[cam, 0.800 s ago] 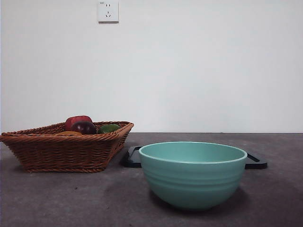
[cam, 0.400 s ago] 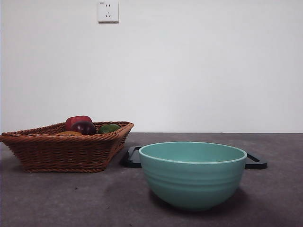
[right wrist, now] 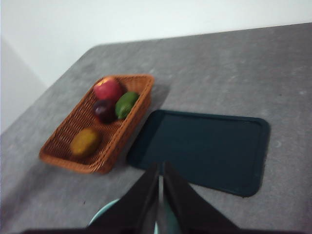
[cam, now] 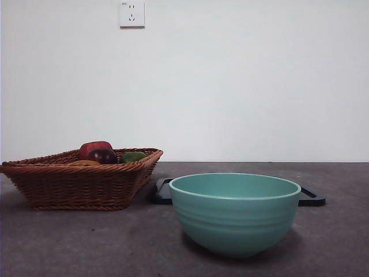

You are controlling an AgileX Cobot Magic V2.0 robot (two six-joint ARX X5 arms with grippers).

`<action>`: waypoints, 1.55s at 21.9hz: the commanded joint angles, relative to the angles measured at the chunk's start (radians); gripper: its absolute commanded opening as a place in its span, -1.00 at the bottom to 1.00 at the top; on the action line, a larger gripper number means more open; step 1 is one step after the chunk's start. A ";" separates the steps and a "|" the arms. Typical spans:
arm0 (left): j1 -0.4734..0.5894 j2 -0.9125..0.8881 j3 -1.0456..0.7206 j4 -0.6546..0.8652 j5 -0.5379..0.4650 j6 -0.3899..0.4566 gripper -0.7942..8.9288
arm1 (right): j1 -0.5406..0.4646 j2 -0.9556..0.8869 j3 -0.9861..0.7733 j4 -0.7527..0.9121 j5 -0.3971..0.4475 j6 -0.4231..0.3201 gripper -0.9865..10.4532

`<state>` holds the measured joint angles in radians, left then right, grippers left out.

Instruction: Pick up the wifruite, put it on the bowl, pick up the plate, put it on desk

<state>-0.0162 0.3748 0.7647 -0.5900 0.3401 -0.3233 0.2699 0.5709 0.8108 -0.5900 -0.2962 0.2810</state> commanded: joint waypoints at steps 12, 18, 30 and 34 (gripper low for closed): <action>-0.072 0.079 0.208 -0.196 0.257 0.035 -0.80 | 0.030 0.001 0.269 -0.275 -0.071 -0.154 -0.82; -0.099 0.096 0.243 -0.331 0.379 0.118 -0.80 | 0.030 0.000 0.323 -0.450 -0.071 -0.174 -0.82; -0.124 0.098 0.244 -0.375 0.394 0.192 -0.28 | 0.030 0.000 0.324 -0.490 -0.071 -0.192 -0.50; -0.124 0.098 0.244 -0.375 0.393 0.211 0.57 | 0.030 0.000 0.324 -0.490 -0.071 -0.191 0.08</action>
<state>-0.1360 0.4656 0.9863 -0.9730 0.7315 -0.1322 0.2947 0.5678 1.1160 -1.0882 -0.3645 0.1005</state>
